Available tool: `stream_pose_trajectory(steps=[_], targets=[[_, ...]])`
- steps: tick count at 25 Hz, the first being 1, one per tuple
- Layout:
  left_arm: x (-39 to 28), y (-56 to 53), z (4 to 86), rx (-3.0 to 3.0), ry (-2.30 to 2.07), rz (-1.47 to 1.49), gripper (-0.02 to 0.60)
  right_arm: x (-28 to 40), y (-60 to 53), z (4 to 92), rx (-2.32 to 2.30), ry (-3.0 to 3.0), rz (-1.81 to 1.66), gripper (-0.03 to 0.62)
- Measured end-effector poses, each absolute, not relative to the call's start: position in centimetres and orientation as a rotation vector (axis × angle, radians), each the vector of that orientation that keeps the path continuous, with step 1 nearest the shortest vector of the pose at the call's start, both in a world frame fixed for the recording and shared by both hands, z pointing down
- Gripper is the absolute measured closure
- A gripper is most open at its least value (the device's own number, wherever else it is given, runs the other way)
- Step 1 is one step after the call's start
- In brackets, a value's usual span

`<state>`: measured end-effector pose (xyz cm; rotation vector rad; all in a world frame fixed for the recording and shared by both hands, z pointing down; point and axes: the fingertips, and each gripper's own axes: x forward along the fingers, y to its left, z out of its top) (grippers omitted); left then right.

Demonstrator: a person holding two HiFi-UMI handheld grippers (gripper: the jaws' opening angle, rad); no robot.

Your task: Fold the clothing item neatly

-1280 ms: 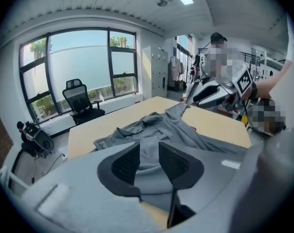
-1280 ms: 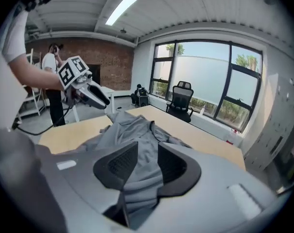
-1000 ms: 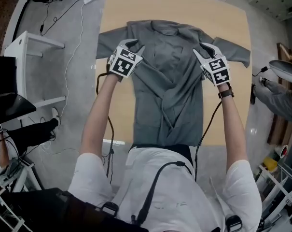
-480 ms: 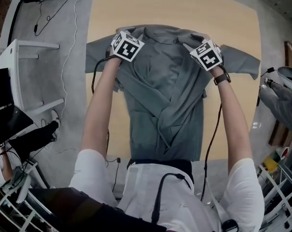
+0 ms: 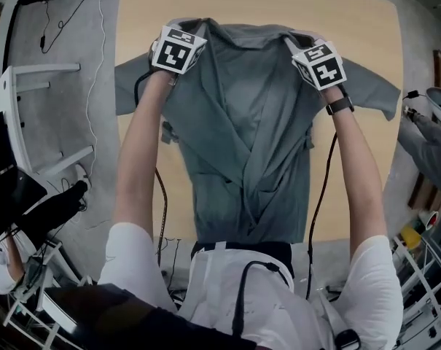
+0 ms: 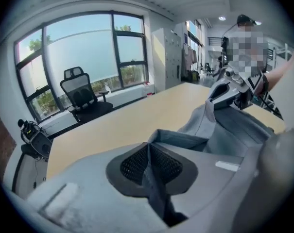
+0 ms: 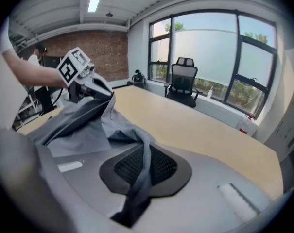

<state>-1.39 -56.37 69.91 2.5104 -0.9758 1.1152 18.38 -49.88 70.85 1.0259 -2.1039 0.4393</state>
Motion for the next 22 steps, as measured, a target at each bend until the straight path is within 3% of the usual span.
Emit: stream_pose_trajectory(steps=[3, 9, 18, 20, 22], targets=[[-1.8, -59.7, 67.8, 2.494, -1.063, 1.004, 0.563, 19.8, -53.5, 68.3, 1.159, -2.167, 0.472, 0.568], [-2.0, -63.4, 68.1, 2.478, -1.097, 1.059, 0.561, 20.5, -58.1, 67.2, 1.189, -2.175, 0.408, 0.568], [0.6, -63.6, 72.3, 2.402, -1.097, 1.141, 0.555, 19.9, -59.8, 72.6, 1.152, -2.051, 0.403, 0.556], [0.4, -63.4, 72.7, 2.382, -1.098, 1.137, 0.464, 19.7, -60.1, 73.6, 1.167, -2.005, 0.397, 0.47], [0.2, -63.0, 72.3, 2.375, -1.091, 1.124, 0.426, 19.9, -60.3, 72.7, 1.212, -2.009, 0.401, 0.381]])
